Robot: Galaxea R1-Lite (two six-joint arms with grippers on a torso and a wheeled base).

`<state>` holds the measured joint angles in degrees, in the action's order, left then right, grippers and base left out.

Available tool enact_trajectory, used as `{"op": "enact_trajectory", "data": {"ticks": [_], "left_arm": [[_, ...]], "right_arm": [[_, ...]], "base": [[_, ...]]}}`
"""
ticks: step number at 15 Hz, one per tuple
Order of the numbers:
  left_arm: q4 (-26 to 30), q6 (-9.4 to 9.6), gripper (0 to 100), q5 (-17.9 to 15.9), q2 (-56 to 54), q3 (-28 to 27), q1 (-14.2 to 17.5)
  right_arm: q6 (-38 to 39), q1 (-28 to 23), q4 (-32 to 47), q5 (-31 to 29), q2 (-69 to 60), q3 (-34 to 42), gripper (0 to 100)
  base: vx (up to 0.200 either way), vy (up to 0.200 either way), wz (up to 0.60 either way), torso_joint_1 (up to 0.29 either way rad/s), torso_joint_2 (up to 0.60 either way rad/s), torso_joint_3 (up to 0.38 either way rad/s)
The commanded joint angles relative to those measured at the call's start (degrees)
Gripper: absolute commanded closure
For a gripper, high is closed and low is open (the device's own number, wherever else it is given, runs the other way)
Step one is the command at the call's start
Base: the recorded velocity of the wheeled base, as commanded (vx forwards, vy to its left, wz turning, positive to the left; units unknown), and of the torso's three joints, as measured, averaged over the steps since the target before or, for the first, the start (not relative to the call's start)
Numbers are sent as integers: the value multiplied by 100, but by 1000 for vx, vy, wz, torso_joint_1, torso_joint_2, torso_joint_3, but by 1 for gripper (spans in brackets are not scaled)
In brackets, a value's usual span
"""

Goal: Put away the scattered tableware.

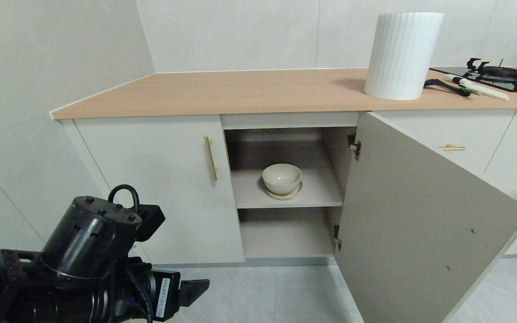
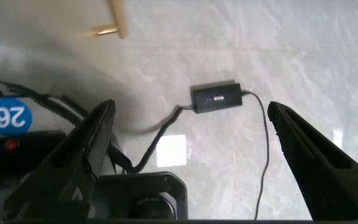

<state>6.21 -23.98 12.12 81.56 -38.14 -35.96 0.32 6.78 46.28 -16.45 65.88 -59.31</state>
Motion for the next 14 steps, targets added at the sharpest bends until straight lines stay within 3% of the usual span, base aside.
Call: {"op": "enact_trajectory", "data": {"ticks": [1,6,11,14], "left_arm": [[4,-2,0,1,10,0,1],[4,-2,0,1,1,0,1],[4,-2,0,1,1,0,1],[-5,-2,0,1,1,0,1]], "right_arm": [[-5,-502,-180,-8,549,16,0],[12,-818,-1103,-8,1006,262,0],[30,-792,-2545,19,1305,824,0],[47,-678,-2773,168,1366,903,0]], "base": [[0,0,0,0,0,0],[0,0,0,0,0,0],[0,0,0,0,0,0],[0,0,0,0,0,0]]}}
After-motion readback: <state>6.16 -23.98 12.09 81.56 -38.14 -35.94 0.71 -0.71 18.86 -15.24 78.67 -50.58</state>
